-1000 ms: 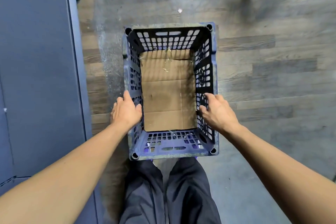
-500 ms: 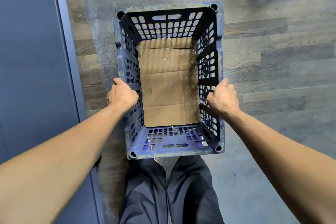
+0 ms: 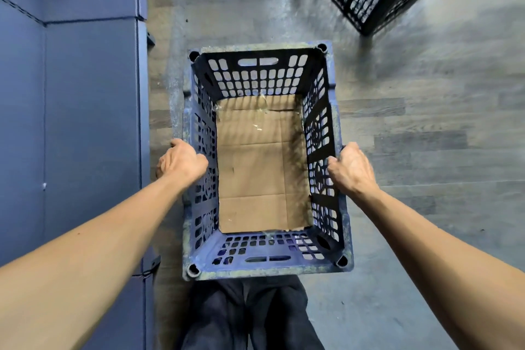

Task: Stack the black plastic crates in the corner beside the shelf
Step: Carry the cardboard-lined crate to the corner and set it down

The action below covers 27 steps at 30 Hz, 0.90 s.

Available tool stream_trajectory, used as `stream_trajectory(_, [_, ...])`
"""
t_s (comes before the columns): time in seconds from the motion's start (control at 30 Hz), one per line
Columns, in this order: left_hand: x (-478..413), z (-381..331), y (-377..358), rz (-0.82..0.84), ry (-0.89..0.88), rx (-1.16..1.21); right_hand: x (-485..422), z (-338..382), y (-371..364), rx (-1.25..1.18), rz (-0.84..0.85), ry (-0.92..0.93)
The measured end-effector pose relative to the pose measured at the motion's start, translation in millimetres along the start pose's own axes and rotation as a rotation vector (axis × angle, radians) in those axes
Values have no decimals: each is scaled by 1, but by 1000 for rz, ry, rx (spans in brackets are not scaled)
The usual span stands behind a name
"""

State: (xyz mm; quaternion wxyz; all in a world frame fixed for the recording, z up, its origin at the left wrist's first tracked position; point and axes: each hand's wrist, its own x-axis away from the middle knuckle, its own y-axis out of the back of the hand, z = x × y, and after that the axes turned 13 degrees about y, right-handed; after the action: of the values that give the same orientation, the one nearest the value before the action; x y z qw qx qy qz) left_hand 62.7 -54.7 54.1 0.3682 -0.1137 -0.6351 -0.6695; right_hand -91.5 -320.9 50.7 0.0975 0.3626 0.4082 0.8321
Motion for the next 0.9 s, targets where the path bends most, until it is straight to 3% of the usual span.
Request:
stream_trajectory(0.4, [121,8,206,-91,-94,50,64,97,203,30,-95,124])
stream_trajectory(0.9, [127,-27,421,-213,-261,141,66,247,360,70,-246,163])
